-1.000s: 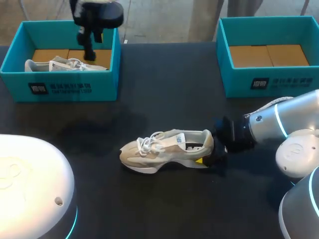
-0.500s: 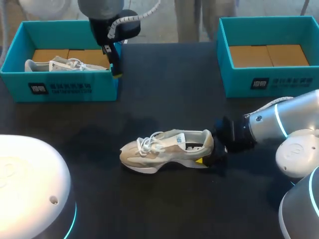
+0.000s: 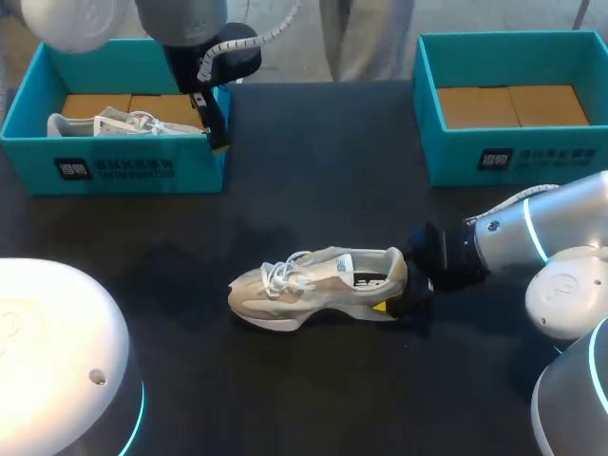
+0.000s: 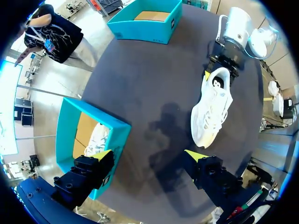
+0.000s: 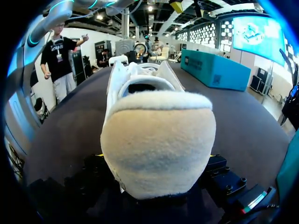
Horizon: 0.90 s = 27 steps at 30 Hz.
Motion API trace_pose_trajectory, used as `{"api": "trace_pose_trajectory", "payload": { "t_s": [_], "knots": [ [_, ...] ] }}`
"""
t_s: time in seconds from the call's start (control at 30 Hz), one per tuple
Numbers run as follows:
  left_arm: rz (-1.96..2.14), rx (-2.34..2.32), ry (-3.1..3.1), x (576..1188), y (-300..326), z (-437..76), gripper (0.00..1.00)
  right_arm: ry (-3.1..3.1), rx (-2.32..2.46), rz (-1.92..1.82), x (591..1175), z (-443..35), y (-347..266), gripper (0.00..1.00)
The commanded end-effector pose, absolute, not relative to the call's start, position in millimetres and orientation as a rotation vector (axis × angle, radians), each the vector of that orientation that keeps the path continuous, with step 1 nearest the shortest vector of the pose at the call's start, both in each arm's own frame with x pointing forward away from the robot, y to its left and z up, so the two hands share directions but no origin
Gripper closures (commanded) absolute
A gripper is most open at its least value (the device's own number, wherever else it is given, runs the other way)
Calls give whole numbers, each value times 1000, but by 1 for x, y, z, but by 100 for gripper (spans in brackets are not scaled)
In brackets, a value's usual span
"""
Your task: Take the shoe out of the shoebox, open the shoe tongue, remove and reinsert the insole, then place the shoe into the shoebox
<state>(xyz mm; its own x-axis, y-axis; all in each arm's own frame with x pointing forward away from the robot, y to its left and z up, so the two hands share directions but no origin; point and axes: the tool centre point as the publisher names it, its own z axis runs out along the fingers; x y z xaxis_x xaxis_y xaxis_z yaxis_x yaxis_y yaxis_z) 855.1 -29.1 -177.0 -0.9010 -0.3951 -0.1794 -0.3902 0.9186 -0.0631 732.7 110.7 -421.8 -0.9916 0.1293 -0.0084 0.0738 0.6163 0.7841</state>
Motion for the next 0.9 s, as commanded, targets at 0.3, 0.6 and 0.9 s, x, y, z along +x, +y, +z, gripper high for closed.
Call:
{"api": "trace_pose_trajectory", "payload": {
  "t_s": [0.3,0.6,0.9],
  "knots": [
    [-56,-883,2849,950,52,-160,0,2768,175,1333,731,-424,110,100],
    [-136,-1090,2772,922,49,-157,0,2768,175,1333,731,-424,110,100],
    [-60,-1056,2770,915,38,-159,0,2768,175,1333,731,-424,110,100]
  ]
}}
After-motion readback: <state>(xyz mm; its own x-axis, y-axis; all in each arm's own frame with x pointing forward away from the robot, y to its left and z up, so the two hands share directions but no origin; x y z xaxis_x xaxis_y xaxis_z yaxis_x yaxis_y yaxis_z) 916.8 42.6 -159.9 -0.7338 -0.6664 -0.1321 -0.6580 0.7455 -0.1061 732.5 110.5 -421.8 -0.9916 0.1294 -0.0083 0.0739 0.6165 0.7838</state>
